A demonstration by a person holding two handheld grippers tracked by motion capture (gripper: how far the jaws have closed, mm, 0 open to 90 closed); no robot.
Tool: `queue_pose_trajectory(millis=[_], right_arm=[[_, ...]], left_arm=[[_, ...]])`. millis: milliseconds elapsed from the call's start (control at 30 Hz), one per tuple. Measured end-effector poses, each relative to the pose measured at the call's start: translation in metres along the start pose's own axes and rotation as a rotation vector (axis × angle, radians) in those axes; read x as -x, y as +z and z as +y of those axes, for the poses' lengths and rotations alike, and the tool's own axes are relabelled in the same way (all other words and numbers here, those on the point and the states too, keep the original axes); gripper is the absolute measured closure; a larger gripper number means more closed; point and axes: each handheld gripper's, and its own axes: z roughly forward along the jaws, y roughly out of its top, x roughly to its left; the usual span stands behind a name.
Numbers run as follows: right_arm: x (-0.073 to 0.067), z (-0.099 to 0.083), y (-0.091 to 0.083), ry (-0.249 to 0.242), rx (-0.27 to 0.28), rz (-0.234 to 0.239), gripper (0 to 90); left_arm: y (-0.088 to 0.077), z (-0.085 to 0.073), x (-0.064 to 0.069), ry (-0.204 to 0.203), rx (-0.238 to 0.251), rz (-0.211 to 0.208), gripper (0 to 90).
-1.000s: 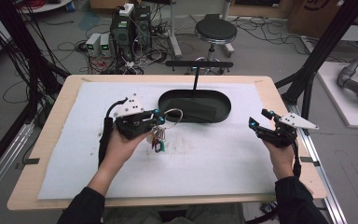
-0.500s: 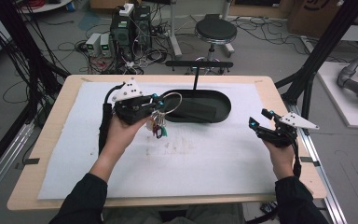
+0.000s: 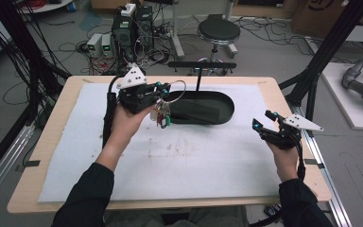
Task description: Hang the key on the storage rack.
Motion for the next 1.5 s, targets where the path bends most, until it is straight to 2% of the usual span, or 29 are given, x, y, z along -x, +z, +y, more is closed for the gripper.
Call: queue_pose_trajectory(millis=[333,1167,1367,1500], right_arm=[[0.001,0.000,-0.001,0.003,0.004,-0.002,32.1],[0.002,0.000,0.001,0.007,0.002,0.003,32.1],[0.002,0.000,0.002,0.003,0.003,0.000,32.2],[0.001,0.000,0.002,0.008,0.002,0.000,32.2]], left_arm=[[0.016,0.007,-0.011,-0.003,-0.002,0.015,86.3],[0.052,-0.008,-0.048,-0.068,-0.035,0.081,86.3],[0.058,-0.016,-0.057,-0.095,-0.048,0.096,86.3],[0.061,-0.020,-0.060,-0.093,-0.058,0.111,86.3]])
